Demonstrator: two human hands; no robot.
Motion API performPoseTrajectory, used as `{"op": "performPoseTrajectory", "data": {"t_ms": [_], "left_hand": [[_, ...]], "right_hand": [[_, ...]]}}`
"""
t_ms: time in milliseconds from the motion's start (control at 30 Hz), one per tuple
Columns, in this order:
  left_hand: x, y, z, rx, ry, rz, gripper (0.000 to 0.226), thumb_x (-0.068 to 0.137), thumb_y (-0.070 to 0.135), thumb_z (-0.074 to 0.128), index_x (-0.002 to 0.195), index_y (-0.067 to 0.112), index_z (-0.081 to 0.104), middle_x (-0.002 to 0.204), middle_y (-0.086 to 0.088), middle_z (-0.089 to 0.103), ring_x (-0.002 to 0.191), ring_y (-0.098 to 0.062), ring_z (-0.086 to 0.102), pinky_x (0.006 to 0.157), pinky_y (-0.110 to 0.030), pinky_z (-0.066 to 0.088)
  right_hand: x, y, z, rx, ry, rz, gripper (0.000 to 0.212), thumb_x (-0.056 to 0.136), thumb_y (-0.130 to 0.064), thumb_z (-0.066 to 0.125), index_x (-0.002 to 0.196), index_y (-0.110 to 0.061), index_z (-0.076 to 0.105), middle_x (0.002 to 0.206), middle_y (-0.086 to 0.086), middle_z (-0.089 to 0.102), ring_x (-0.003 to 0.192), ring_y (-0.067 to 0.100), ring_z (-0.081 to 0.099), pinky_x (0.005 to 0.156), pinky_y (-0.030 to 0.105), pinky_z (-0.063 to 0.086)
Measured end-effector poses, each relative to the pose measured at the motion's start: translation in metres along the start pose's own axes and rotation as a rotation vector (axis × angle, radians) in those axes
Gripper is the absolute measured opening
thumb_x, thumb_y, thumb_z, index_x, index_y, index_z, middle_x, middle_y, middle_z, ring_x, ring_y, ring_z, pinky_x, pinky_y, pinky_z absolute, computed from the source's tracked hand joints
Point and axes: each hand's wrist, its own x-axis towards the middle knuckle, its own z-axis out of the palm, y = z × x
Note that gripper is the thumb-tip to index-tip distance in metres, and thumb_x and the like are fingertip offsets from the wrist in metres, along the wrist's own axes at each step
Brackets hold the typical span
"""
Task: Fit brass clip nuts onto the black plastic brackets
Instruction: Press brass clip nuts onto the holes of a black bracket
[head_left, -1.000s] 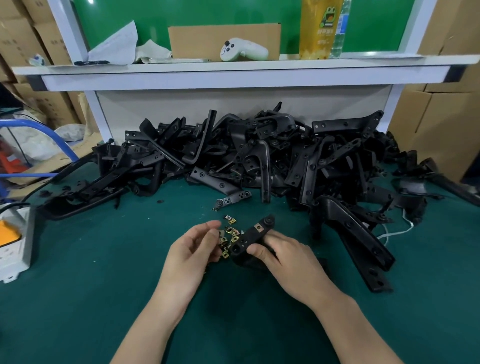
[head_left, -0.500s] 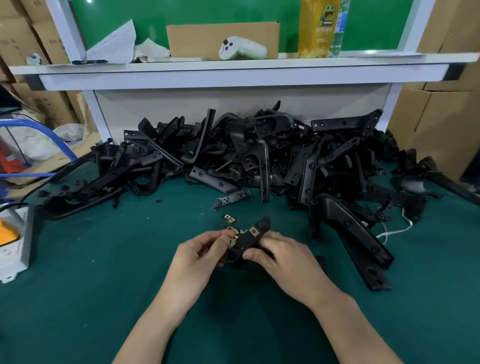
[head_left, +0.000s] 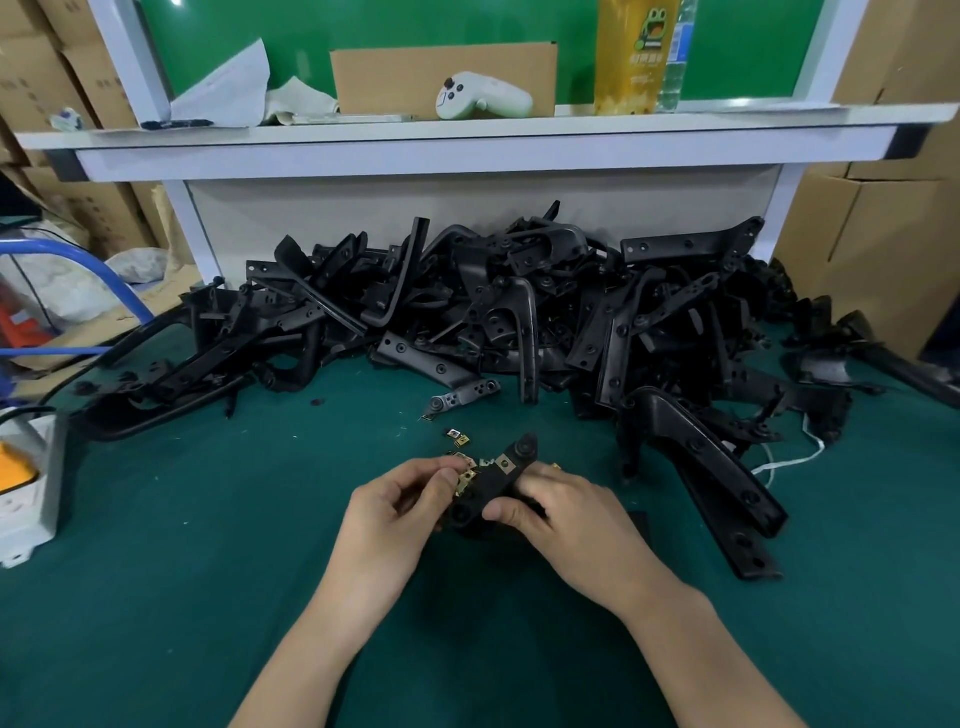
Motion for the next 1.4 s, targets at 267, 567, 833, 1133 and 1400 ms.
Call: {"op": "performPoseTrajectory", "data": {"t_ms": [267, 567, 833, 1133, 1400], "left_hand": [[-0.001, 0.0, 0.0, 0.035, -0.021, -0.029, 0.019, 0.098, 0.02, 0.063, 0.092, 0.029, 0.079, 0.083, 0.01, 0.076, 0.065, 0.002, 0.06, 0.066, -0.01, 0.048], [-0.01, 0.003, 0.013, 0.054, -0.012, -0.009, 0.033, 0.091, 0.014, 0.072, 0.119, 0.03, 0.067, 0.095, 0.014, 0.073, 0.087, -0.002, 0.07, 0.077, -0.007, 0.047], [-0.01, -0.008, 0.015, 0.164, -0.007, 0.051, 0.038, 0.09, 0.017, 0.074, 0.122, 0.033, 0.064, 0.098, 0.026, 0.071, 0.093, 0.003, 0.067, 0.078, -0.005, 0.045], [-0.008, -0.014, 0.016, 0.195, 0.023, 0.073, 0.035, 0.089, 0.018, 0.075, 0.12, 0.03, 0.067, 0.096, 0.028, 0.072, 0.09, 0.006, 0.067, 0.076, -0.003, 0.044], [-0.008, -0.017, 0.016, 0.216, 0.037, 0.078, 0.027, 0.088, 0.024, 0.076, 0.109, 0.038, 0.068, 0.087, 0.024, 0.072, 0.077, -0.005, 0.067, 0.067, -0.007, 0.047]], "right_hand": [[0.0, -0.002, -0.002, -0.028, -0.038, 0.036, 0.067, 0.085, -0.083, 0.021, 0.114, -0.039, 0.063, 0.116, -0.022, 0.059, 0.102, 0.007, 0.054, 0.065, 0.026, 0.034], [0.002, -0.007, -0.004, -0.043, -0.026, 0.097, 0.064, 0.087, -0.072, 0.021, 0.112, -0.031, 0.062, 0.121, -0.019, 0.058, 0.103, 0.013, 0.06, 0.073, 0.034, 0.044], [0.002, -0.007, -0.001, -0.126, -0.034, 0.116, 0.043, 0.098, -0.059, 0.033, 0.108, -0.028, 0.061, 0.121, -0.016, 0.056, 0.101, 0.017, 0.061, 0.071, 0.036, 0.042], [0.001, -0.008, 0.0, -0.163, -0.018, 0.101, 0.052, 0.096, -0.063, 0.025, 0.113, -0.029, 0.06, 0.122, -0.016, 0.057, 0.101, 0.016, 0.061, 0.069, 0.035, 0.042], [0.002, -0.005, 0.003, -0.147, 0.001, 0.087, 0.061, 0.09, -0.068, 0.016, 0.111, -0.03, 0.059, 0.12, -0.018, 0.056, 0.098, 0.015, 0.061, 0.066, 0.034, 0.039]]}}
